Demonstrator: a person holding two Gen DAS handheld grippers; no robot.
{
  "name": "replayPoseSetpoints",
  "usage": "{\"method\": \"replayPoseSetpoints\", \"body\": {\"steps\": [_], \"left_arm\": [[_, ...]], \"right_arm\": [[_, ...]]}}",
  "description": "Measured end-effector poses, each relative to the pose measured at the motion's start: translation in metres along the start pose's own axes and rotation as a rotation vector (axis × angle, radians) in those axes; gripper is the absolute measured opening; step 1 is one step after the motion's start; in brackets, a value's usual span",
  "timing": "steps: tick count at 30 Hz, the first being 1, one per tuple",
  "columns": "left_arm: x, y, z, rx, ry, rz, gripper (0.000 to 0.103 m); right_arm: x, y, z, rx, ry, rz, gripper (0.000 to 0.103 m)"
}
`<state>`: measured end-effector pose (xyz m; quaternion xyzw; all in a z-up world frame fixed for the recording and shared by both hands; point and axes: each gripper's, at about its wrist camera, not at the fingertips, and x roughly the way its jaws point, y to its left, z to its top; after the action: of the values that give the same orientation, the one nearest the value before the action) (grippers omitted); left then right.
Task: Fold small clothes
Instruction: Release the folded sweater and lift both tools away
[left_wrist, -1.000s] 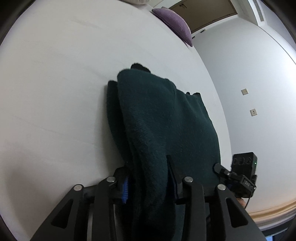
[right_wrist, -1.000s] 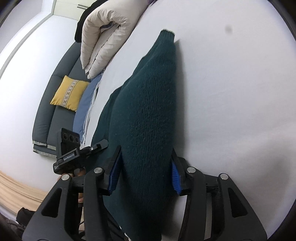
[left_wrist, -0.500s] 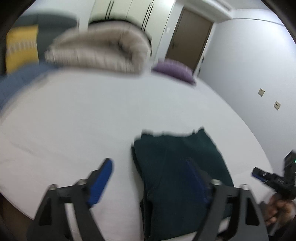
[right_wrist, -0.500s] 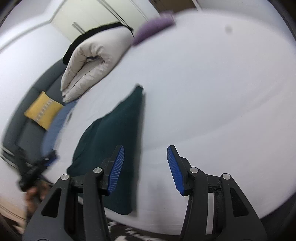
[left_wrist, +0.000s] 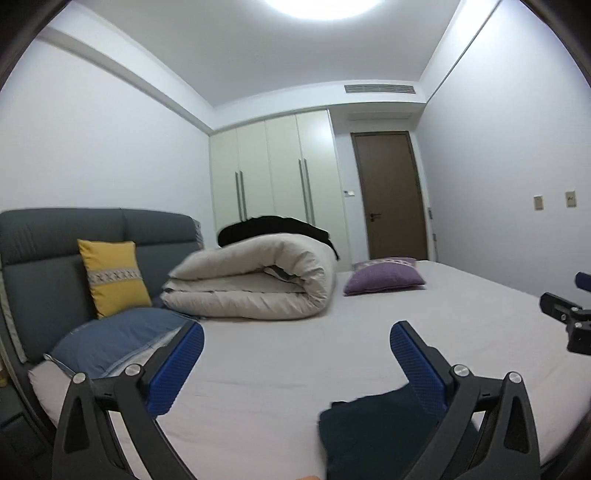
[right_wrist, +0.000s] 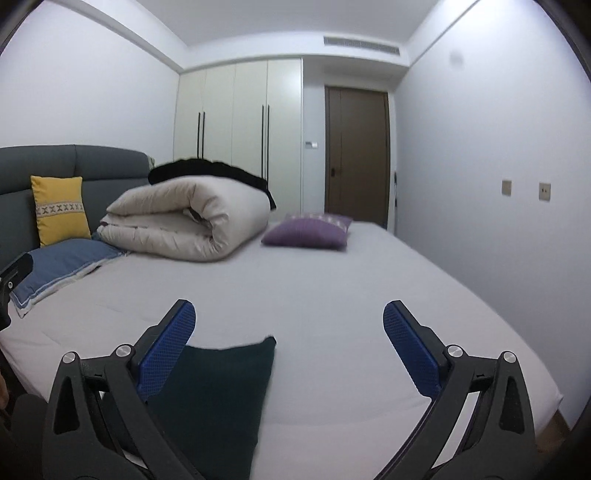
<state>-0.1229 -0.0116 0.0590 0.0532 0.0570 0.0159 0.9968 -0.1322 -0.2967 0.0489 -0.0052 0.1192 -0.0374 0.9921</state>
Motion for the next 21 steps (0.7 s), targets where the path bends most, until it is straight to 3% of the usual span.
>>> {"method": "replayPoseSetpoints", "body": {"steps": [5, 9, 11, 14, 16, 21], "left_arm": [[-0.003, 0.008, 0.006, -0.015, 0.043, -0.034, 0.103], [-0.001, 0.006, 0.001, -0.001, 0.113, -0.029, 0.103], [0.009, 0.004, -0.006, 0.002, 0.159, 0.011, 0.103], [0.031, 0.004, -0.021, 0.004, 0.287, 0.046, 0.103], [0.046, 0.004, -0.033, -0.002, 0.379, 0.021, 0.103], [0.066, -0.002, -0.055, 0.009, 0.484, -0.006, 0.103]], "right_arm": [[-0.03, -0.004, 0.015, 0.061, -0.025, 0.03, 0.103], [-0.038, -0.002, 0.018, 0.084, 0.004, 0.059, 0.103], [-0.031, 0.008, 0.019, 0.078, 0.026, 0.053, 0.103], [-0.014, 0.02, 0.012, 0.067, 0.103, 0.049, 0.103], [0.003, 0.025, 0.004, 0.069, 0.173, 0.048, 0.103], [0.047, 0.036, -0.022, 0.088, 0.364, 0.049, 0.103]]}}
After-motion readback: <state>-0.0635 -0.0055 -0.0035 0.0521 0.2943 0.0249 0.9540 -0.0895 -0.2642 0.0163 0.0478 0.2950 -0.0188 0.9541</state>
